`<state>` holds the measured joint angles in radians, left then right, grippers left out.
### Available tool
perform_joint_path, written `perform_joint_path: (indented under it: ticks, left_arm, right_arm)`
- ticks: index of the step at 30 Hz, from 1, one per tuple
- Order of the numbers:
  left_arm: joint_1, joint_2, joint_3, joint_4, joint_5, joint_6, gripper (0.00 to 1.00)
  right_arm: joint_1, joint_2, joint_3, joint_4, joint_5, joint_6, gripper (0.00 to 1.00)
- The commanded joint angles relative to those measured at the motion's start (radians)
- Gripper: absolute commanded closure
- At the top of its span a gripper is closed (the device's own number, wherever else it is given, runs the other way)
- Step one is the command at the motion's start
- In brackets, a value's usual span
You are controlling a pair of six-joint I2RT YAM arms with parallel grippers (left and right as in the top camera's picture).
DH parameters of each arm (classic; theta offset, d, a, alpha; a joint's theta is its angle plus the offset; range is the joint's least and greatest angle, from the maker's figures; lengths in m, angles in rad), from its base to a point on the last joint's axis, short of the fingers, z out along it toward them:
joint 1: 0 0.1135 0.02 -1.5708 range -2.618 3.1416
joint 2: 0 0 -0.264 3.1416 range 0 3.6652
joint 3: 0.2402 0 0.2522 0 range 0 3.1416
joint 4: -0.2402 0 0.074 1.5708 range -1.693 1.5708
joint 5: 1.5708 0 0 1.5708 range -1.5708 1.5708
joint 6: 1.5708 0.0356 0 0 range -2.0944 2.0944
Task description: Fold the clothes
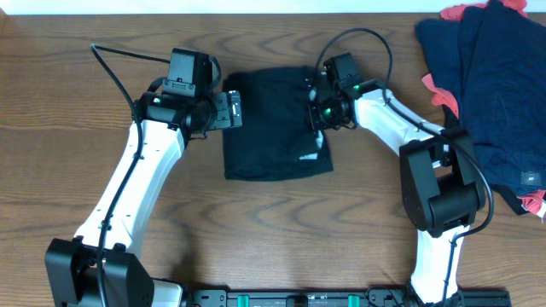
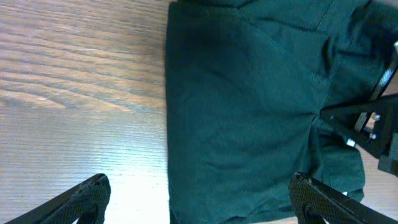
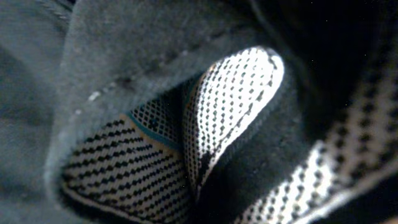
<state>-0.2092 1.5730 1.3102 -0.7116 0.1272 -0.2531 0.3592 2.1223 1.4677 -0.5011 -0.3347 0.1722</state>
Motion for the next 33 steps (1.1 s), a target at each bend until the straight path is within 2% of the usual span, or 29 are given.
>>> perform_joint_path:
  ticks: [1, 15, 16, 17, 18, 19, 21, 22, 24, 33]
  left_arm:
    - [0.003, 0.002, 0.010, -0.007, -0.058, 0.017, 0.07]
    - [0.003, 0.002, 0.010, -0.006, -0.058, 0.017, 0.07]
    - [0.003, 0.002, 0.010, -0.006, -0.058, 0.017, 0.07]
    - [0.003, 0.002, 0.010, -0.006, -0.058, 0.017, 0.07]
    - [0.003, 0.002, 0.010, -0.006, -0.058, 0.017, 0.07]
    - [0.003, 0.002, 0.010, -0.007, -0.058, 0.016, 0.07]
    - [0.003, 0.002, 0.010, -0.009, -0.058, 0.017, 0.07]
    - [0.003, 0.002, 0.010, -0.010, -0.058, 0.017, 0.07]
    - [0.003, 0.002, 0.010, -0.010, -0.058, 0.017, 0.07]
    - [-0.002, 0.002, 0.010, -0.008, -0.026, 0.017, 0.07]
  right_arm:
    - [0.025, 0.012, -0.004, 0.069, -0.015, 0.018, 0.99]
    - [0.186, 0.012, -0.003, 0.343, -0.024, 0.191, 0.98]
    - [0.193, 0.012, -0.003, 0.354, -0.019, 0.191, 0.95]
    - [0.196, 0.012, 0.000, 0.360, -0.017, 0.193, 0.87]
    - [0.196, 0.012, 0.005, 0.359, -0.017, 0.195, 0.71]
    - [0.193, 0.012, 0.010, 0.358, -0.018, 0.195, 0.48]
    - [0.179, 0.011, 0.027, 0.348, -0.036, 0.195, 0.19]
    - [0.166, 0.011, 0.040, 0.337, -0.056, 0.195, 0.09]
    - [0.138, 0.011, 0.071, 0.310, -0.101, 0.196, 0.01]
    - [-0.037, 0.011, 0.211, 0.143, -0.242, 0.158, 0.01]
